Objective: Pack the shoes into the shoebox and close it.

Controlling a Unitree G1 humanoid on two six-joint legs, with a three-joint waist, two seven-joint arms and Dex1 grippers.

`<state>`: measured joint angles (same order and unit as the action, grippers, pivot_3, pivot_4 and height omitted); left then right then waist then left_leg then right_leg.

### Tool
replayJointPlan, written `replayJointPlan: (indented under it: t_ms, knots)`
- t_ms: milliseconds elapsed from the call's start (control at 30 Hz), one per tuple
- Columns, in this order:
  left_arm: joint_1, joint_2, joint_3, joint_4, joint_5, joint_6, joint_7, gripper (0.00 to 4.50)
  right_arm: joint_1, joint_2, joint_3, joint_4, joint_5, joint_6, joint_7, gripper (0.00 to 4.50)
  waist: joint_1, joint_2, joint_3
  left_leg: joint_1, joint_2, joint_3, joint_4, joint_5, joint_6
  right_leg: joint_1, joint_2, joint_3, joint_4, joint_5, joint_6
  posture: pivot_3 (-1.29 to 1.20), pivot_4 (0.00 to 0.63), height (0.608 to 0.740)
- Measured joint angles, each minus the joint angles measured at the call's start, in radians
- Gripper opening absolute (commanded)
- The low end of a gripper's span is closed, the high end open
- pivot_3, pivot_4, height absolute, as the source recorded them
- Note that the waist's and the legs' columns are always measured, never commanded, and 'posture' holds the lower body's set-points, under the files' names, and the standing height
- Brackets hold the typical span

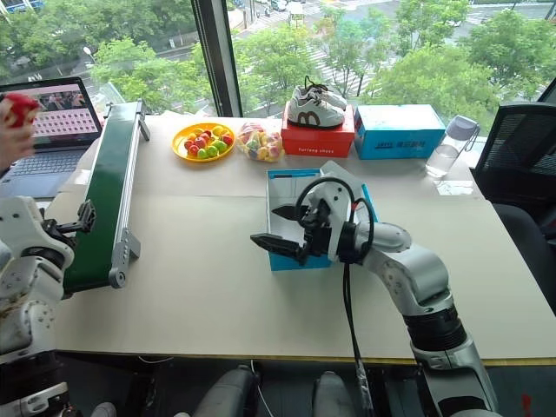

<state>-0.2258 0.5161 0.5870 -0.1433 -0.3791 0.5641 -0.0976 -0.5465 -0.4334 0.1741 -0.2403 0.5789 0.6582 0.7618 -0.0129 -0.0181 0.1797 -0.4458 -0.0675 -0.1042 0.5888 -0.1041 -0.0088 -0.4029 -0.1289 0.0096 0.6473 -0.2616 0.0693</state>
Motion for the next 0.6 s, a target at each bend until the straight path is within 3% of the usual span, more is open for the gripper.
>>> replayJointPlan:
  t_ms: [600]
  knots:
    - [0.003, -0.007, -0.021, 0.019, 0.002, 0.087, 0.029, 4.5, 0.029, 0.069, 0.016, 0.029, -0.105, -0.017, -0.042, 4.48, 0.0, -0.004, -0.001, 0.0, 0.0, 0.0, 0.0, 0.0, -0.001, -0.001, 0.0, 0.0, 0.0, 0.003, -0.003, 0.0, 0.15, 0.73]
